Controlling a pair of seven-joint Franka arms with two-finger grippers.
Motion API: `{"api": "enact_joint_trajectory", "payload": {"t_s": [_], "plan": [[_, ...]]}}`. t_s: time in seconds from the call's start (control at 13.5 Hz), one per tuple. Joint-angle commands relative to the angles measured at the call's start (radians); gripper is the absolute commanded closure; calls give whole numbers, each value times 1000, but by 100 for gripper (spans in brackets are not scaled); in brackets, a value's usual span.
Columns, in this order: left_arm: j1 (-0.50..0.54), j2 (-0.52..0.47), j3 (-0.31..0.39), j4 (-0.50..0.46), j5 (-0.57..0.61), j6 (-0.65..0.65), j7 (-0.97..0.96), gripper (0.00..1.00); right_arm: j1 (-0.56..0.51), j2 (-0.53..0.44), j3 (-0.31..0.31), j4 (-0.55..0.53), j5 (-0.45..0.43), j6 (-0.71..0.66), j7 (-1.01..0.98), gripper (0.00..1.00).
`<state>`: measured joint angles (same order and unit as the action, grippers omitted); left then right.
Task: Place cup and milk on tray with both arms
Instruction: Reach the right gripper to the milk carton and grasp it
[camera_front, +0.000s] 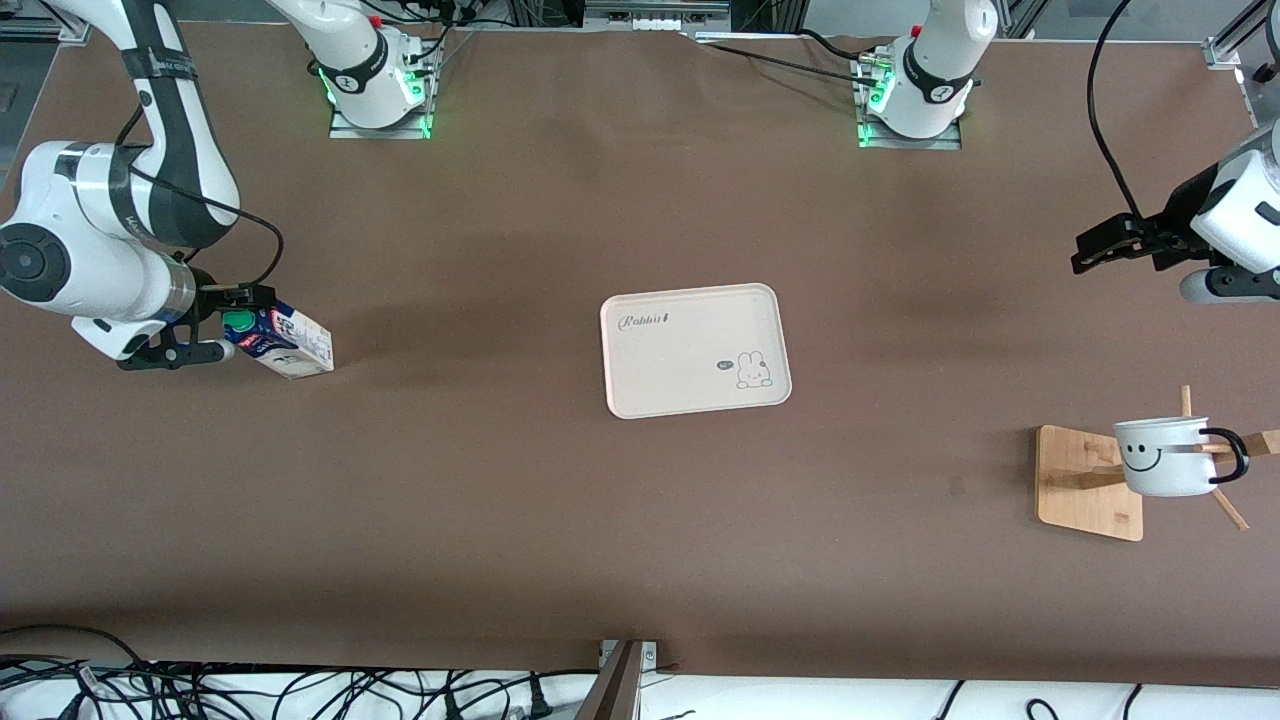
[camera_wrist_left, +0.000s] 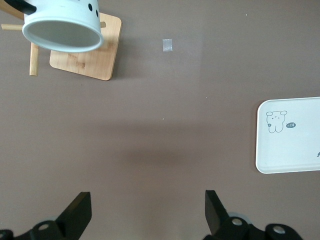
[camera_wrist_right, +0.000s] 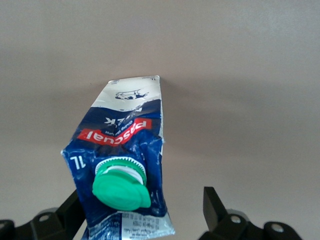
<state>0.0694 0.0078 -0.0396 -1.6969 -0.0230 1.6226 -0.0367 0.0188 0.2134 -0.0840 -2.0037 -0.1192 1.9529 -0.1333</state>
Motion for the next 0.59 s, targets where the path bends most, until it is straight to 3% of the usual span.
{"api": "enact_joint_trajectory", "payload": {"t_s": [0.0, 0.15, 0.37, 0.52], "plan": [[0, 9, 1, 25, -15, -16, -8, 0, -8, -23, 4, -30, -7, 18, -17, 0], [-2, 11, 3, 25, -14, -15, -8, 0, -8, -23, 4, -30, -7, 18, -17, 0], [-2, 17, 3, 29, -11, -10, -6, 0, -8, -23, 6, -30, -7, 17, -19, 57], [-2, 17, 3, 29, -9, -9, -5, 0, -8, -17, 6, -29, -5, 17, -19, 60]]}}
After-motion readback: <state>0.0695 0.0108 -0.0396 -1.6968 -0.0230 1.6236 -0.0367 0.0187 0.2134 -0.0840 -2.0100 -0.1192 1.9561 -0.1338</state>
